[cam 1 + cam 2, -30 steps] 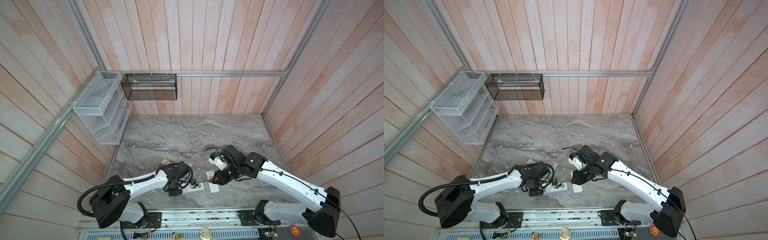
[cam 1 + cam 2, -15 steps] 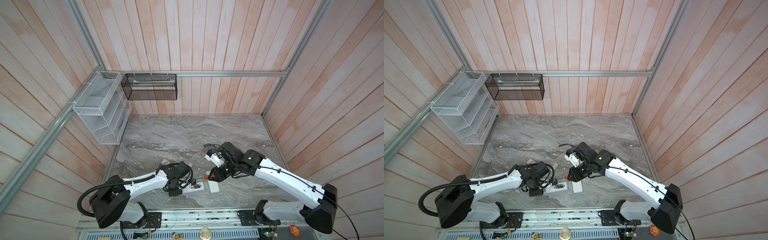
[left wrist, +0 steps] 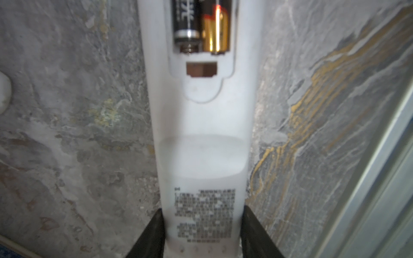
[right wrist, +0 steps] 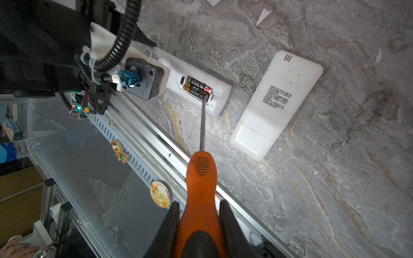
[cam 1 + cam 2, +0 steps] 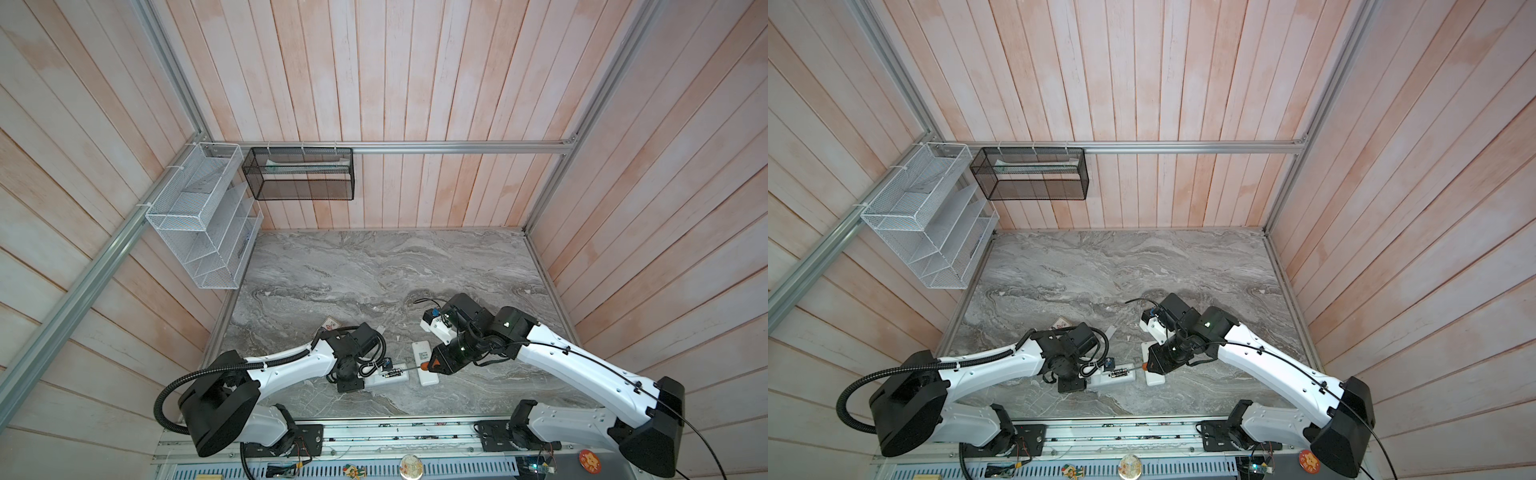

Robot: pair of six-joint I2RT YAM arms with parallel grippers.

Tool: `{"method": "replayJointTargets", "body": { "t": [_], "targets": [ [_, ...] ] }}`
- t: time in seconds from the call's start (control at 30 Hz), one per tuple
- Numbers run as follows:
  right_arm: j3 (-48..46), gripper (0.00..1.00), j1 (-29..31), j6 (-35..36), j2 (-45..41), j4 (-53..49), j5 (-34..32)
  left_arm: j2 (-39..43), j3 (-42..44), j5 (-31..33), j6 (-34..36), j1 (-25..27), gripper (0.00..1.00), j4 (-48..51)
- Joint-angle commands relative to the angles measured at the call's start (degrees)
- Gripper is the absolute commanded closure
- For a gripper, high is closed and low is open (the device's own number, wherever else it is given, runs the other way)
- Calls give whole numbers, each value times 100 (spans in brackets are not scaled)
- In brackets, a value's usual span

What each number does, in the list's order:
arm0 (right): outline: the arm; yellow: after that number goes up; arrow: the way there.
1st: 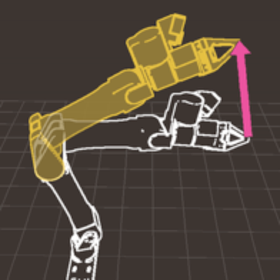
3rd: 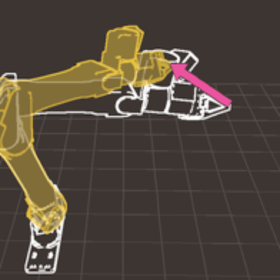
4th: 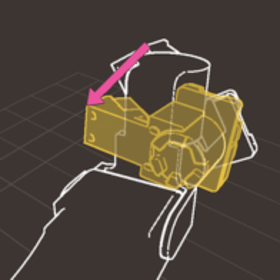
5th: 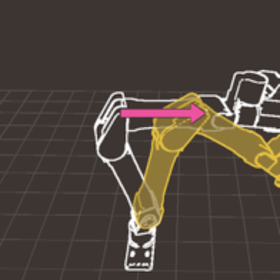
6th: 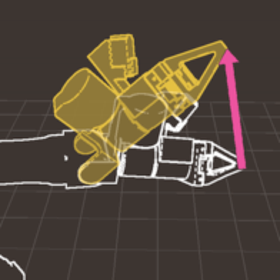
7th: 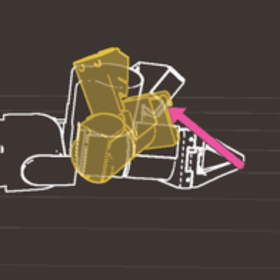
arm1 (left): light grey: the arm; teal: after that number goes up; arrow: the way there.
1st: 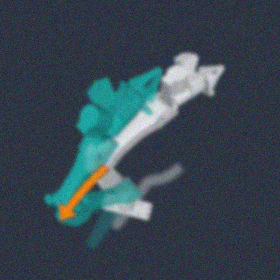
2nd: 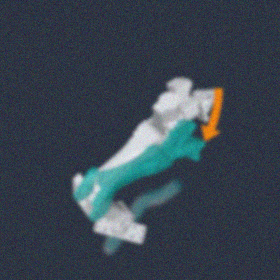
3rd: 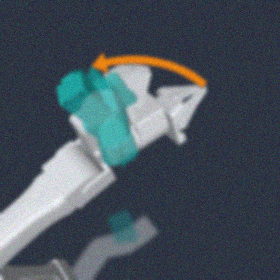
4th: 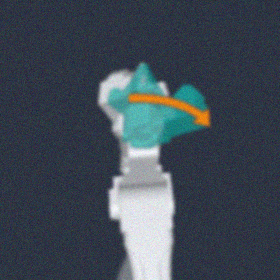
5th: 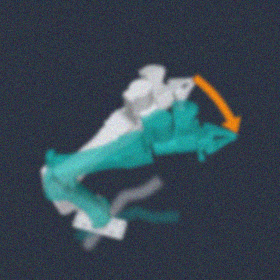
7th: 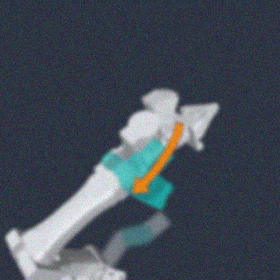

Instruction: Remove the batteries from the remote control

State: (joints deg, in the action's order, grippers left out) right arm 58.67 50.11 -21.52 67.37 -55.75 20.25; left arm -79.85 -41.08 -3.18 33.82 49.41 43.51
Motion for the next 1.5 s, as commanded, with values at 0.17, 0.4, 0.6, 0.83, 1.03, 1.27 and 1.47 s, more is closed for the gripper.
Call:
{"method": "replayJointTargets", "body": {
  "t": [0.17,0.4,0.6,0.83,1.03,1.27,1.47],
  "targets": [
    [-272,100,-1,-55,-55,17,14,95,39,-244,98,34,63,-17],
    [-340,100,-3,-90,52,207,84,62,30,-244,98,34,63,-23],
    [-345,100,-10,-309,171,212,33,63,13,-244,81,31,63,-5],
    [-400,100,-10,-1340,194,322,152,-3,-8,-253,69,34,63,-17],
    [-883,100,42,-1864,-125,1230,602,14,3,-281,89,34,63,-32],
    [-852,100,61,-1831,-120,1529,821,110,20,-460,102,-1,64,-21],
    [-603,100,62,-1712,-4,1427,717,126,-5,-666,111,-58,65,15]
  ]
}}
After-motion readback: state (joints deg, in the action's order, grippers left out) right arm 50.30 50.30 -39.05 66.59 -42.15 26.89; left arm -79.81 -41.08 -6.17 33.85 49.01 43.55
